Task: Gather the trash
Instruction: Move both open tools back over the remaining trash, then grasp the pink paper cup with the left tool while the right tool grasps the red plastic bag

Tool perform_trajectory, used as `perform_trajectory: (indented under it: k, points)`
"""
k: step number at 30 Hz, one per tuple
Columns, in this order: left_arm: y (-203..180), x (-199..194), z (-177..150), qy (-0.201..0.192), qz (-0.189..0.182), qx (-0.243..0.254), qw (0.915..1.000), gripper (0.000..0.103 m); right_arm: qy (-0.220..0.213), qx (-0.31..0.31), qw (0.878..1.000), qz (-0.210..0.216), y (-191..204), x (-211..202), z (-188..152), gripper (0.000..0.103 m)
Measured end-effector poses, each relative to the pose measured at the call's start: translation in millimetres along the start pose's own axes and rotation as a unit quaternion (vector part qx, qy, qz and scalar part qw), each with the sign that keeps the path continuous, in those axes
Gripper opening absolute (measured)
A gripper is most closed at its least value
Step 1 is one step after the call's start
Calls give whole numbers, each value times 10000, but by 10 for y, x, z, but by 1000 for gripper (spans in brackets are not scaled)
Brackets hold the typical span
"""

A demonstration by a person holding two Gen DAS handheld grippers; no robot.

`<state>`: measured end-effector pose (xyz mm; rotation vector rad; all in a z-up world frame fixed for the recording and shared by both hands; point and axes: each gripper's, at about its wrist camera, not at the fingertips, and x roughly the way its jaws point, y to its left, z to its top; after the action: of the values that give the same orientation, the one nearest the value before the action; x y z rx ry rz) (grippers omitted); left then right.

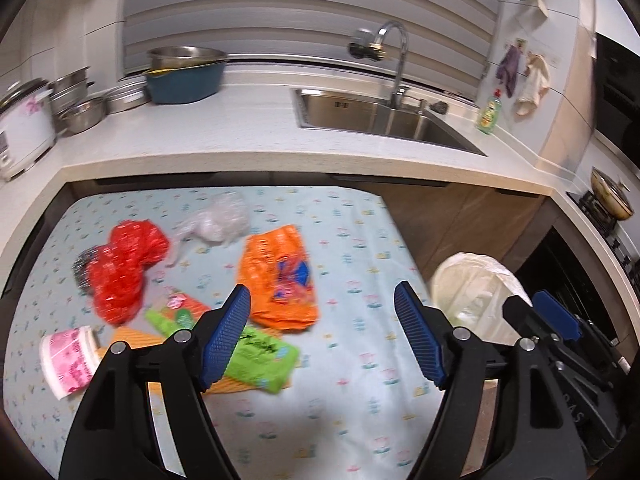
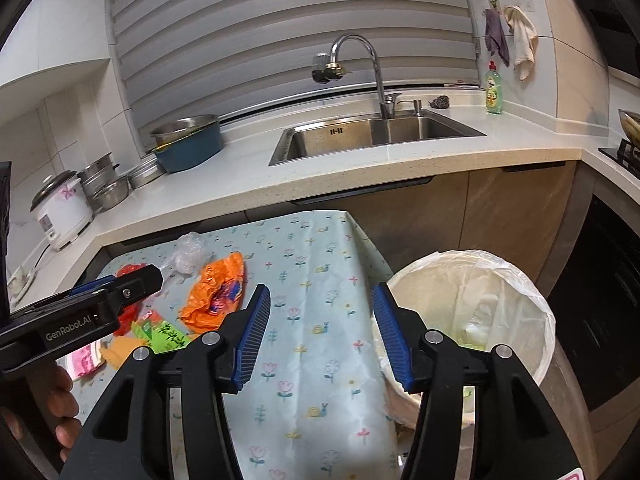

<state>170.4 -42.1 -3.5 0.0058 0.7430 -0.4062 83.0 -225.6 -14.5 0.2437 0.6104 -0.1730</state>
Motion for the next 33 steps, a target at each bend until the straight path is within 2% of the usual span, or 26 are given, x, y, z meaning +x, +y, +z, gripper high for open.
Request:
perform_trajectory:
  k: [7,13,15,19,27,33]
  points:
    - [761,-109,-190,80,601,-416,9973,77,130,-321,9989,323,559,76,-91,54]
    - [1398,-202,-382,184,1048,-792,9912,79,247,-509,9969,540,983,166,-165,54]
    - [1593,-238,-443,208,1194,-904,9885,84,292,-567,9961,603,1120,205,-179,54]
    - [1913,-304,-570,264,1450,-998,9840,86,387,-706,9941,730,1407,291,-229,54]
    - [2446,-309,-848,584,1394,-1338,9794,87,553,-993,9891,934,1962,495,-337,58]
    - [2589,-242,-911,716,1211,-1393,9802,83,651,-1157,9854,1065,2345,658,-391,58]
